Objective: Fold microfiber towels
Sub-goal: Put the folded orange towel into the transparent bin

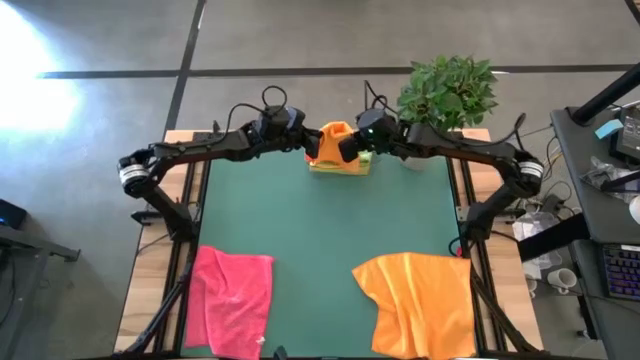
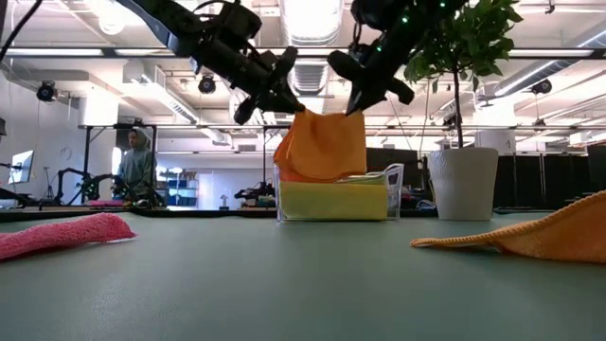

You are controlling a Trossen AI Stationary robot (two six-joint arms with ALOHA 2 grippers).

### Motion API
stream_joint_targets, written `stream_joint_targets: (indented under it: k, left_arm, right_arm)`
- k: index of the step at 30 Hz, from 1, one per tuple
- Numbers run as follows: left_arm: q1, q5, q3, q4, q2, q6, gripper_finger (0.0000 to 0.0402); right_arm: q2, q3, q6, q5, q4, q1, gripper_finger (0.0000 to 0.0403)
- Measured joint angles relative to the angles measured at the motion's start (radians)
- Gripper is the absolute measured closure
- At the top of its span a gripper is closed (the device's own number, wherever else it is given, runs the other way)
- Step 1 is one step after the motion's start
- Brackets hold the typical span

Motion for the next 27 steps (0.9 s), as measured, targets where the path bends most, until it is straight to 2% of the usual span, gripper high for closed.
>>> stream_joint_targets:
  k: [7,12,15,22,27]
  left_arm:
    - [0.000,0.013,0.044,-0.016,-0.002,-0.001,0.0394]
    - [-0.014,0.038,0.121,-0.089,-0.022,-0.002,0.0394]
    - [-0.026,0.039,0.152,-0.145,-0.021,-0.003,0.0394]
    - [-0.052,0.037,0.136,-0.134,-0.013,-0.080,0.0394]
    - [-0.052,-0.034,0.131,-0.133,0.041,-0.081,0.0394]
  right_arm:
    - [0.065,0.203,-0.053,0.011,-0.166,-0.009,0.0394]
    - [0.097,0.291,-0.049,0.020,-0.327,-0.008,0.0394]
    - [0.099,0.312,-0.043,0.029,-0.390,-0.004,0.0394]
    - [0.089,0.313,-0.085,0.036,-0.418,0.001,0.0394]
    - [0.115,0.296,-0.112,0.060,-0.418,-0.012,0.0394]
